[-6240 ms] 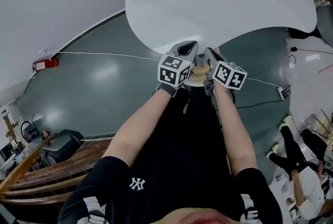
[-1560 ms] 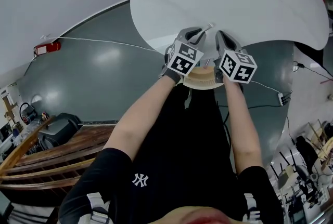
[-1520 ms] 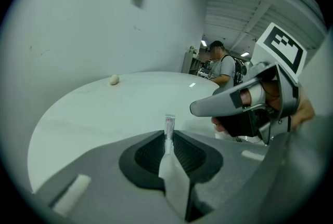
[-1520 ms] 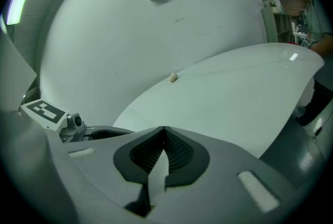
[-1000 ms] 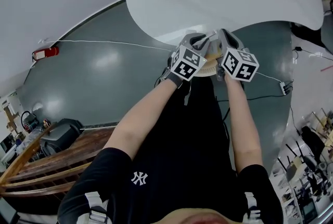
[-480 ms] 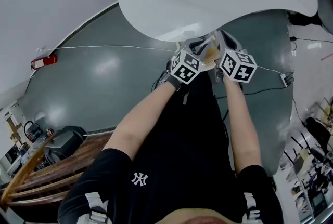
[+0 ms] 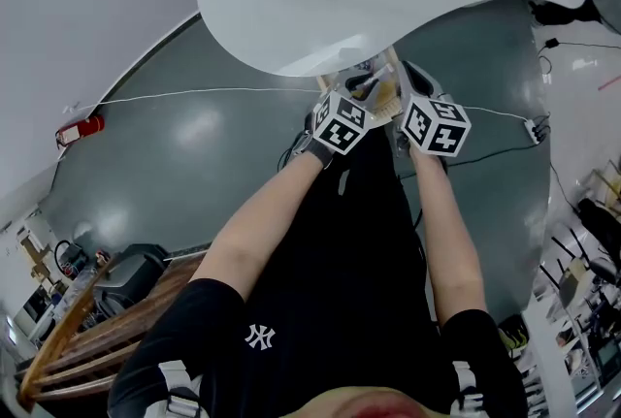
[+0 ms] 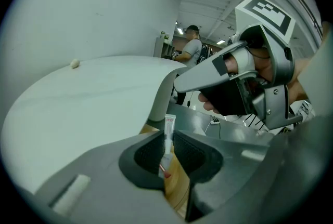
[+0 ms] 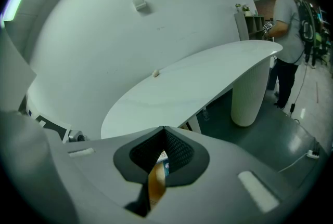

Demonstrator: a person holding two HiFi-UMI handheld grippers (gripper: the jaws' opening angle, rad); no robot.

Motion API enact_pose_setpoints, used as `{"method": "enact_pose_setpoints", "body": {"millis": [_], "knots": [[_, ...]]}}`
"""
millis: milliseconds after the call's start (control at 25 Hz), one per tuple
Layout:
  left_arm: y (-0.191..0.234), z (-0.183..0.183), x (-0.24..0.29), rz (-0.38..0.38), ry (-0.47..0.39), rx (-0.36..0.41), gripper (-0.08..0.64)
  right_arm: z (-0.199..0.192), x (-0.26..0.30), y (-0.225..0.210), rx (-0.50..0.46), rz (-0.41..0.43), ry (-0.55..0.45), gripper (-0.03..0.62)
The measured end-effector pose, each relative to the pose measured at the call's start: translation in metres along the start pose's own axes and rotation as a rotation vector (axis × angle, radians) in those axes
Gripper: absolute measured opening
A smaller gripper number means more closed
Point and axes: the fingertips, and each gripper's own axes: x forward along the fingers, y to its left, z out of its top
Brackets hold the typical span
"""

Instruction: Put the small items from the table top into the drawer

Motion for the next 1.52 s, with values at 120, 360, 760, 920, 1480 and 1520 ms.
{"method": "enact_pose_setpoints", "body": {"millis": [120,360,760,920,1480,1520], "knots": [[0.003,-0.005,0.005,-0.003,0.011,0.001,0.056,-0.004,0.003,-0.003,0.007,-0.002,0.003,0.022],[0.008,-0.014,0.016,0.002,0.029,-0.015,0.057,-0.012,0.009,-0.008,0.019,-0.003,0.020,0.022],[0.006,-0.007,0.001,0.002,0.006,-0.039,0.055,-0.004,0.008,0.002,0.004,0.015,0.004,0.023],[0.016,0.011,-0.013,0.021,-0.043,-0.063,0.044,0.011,0.009,0.010,-0.013,0.033,-0.016,0.023],[0.056,0.067,-0.081,0.111,-0.193,-0.135,0.000,0.048,0.007,0.066,-0.094,0.089,-0.057,0.023],[0.058,0.072,-0.086,0.117,-0.209,-0.141,0.000,0.051,0.006,0.070,-0.099,0.093,-0.062,0.023]]}}
